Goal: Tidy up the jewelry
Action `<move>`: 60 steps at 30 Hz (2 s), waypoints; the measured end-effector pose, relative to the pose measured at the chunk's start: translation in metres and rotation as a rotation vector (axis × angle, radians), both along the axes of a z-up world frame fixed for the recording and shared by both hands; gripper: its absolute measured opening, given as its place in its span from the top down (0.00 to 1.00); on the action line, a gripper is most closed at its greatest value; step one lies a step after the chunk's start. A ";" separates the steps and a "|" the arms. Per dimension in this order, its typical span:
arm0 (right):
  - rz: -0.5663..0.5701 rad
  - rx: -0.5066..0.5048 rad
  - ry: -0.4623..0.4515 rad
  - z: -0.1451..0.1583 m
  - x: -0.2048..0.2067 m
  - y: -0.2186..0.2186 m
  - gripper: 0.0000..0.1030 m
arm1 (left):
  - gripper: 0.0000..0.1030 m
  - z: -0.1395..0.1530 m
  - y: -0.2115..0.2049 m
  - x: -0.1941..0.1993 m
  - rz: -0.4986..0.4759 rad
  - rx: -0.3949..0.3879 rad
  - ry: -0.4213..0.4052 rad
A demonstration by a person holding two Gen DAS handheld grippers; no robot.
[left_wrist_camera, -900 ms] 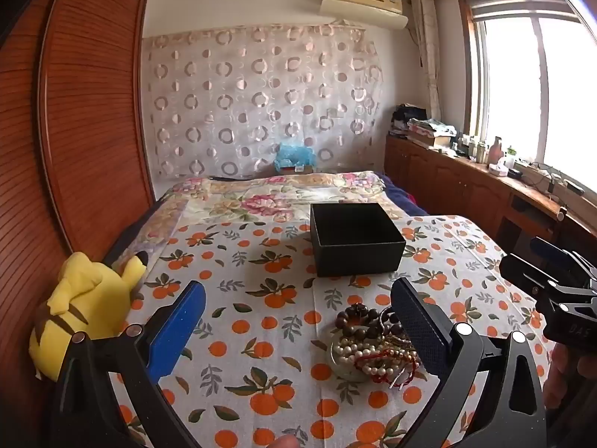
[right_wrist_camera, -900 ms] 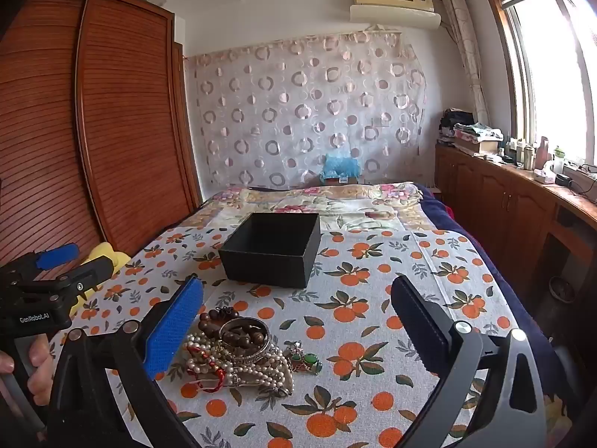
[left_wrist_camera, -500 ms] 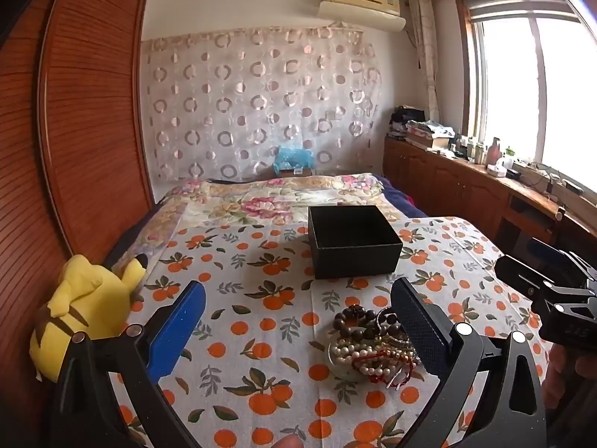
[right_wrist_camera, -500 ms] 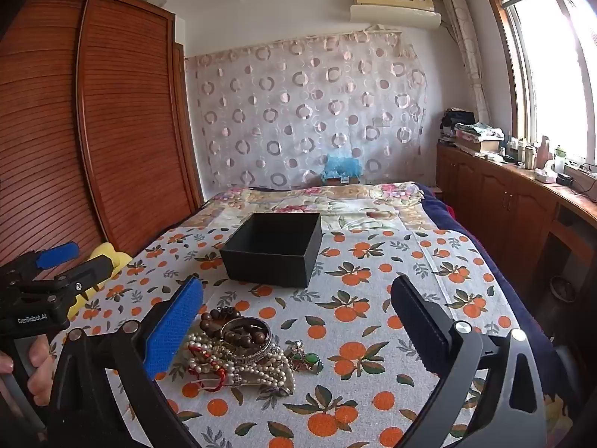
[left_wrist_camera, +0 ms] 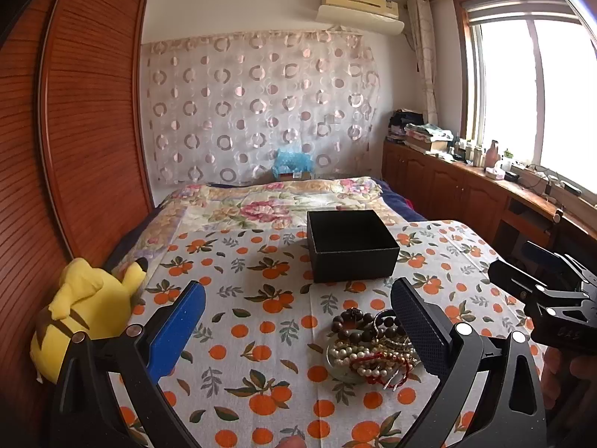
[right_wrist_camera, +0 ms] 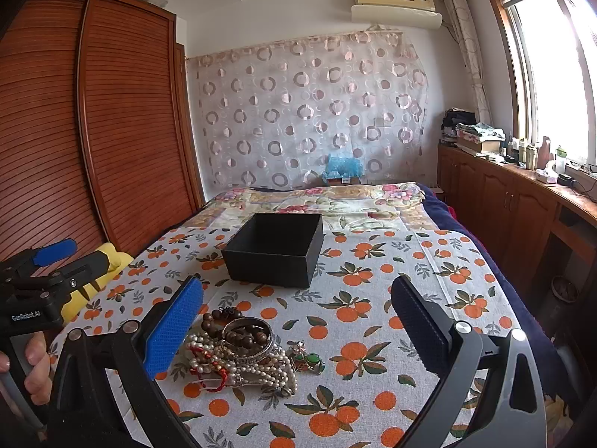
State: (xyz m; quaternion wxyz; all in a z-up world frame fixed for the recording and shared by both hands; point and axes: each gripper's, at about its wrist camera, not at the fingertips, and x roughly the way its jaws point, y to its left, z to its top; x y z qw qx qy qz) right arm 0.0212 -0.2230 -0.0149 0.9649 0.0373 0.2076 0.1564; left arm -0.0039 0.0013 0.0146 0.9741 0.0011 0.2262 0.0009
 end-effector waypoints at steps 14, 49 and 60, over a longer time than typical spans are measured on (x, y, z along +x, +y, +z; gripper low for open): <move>0.001 0.001 -0.002 0.002 -0.001 0.000 0.02 | 0.06 0.012 -0.008 -0.005 -0.005 0.008 -0.012; 0.003 0.002 -0.001 0.004 -0.004 0.007 0.02 | 0.06 0.011 -0.002 -0.014 -0.009 0.008 -0.017; 0.004 0.002 0.000 0.003 -0.004 0.007 0.02 | 0.06 -0.003 -0.005 -0.009 -0.008 0.008 -0.006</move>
